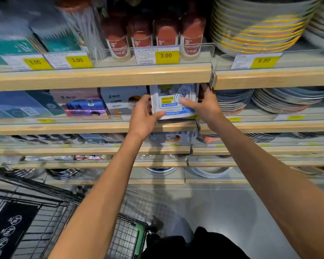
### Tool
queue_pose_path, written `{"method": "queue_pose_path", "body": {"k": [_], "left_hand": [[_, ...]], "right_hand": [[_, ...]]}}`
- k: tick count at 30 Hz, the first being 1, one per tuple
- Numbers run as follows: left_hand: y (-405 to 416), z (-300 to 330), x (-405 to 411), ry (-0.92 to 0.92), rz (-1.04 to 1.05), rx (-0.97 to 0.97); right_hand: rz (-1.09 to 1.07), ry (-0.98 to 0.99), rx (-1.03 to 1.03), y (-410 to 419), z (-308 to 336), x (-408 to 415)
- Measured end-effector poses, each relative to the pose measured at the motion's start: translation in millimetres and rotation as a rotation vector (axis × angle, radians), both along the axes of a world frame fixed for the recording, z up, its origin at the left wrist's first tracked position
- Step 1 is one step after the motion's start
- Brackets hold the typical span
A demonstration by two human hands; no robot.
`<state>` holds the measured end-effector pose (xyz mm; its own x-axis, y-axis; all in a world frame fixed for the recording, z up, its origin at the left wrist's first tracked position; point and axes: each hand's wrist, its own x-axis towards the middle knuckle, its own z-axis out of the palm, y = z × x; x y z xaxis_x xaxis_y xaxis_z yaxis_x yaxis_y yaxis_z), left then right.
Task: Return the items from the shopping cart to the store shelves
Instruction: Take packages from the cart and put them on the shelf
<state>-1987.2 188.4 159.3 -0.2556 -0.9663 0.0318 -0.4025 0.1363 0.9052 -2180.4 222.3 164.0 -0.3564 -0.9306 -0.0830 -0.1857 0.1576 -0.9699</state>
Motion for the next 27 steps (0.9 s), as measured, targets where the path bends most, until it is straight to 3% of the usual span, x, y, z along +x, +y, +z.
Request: {"method": "queue_pose_path", "body": {"k": [3,7,13,15,19,23,27], "left_hand": [[-6.3,-13.8,-10.4,0.0,0.09,-0.028],[-16.7,-23.3,-25.7,-0.035,0.246,-0.08],[-16.0,-21.0,-30.2,-0.484,0.24,-0.231],[-14.6,-26.2,-24.9,-0.54,0.207,-0.283],[-7.9,-35.3,-11.9,-0.44,0.252,-0.397],[6.1,-31.7,-1.1,-0.121,0.352,-0.386],[15.2,-28.4,17.0,-0.085,0.337,-0.342]], "right_hand": [[0.124,0.284,0.1,-0.4,2.4,-10.6],[0.089,0.496,0.143,-7.9,7.1,-8.8],[-0.015,0.687,0.152,-12.3,-12.1,3.9],[-0.034,0.69,0.099,-10.4,-23.6,6.5],[-0.184,0.686,-0.014,1.3,-42.0,8.0],[-0.401,0.399,-0.306,24.7,-50.6,29.0],[-0.363,0.345,-0.433,41.3,-51.2,58.8]]}}
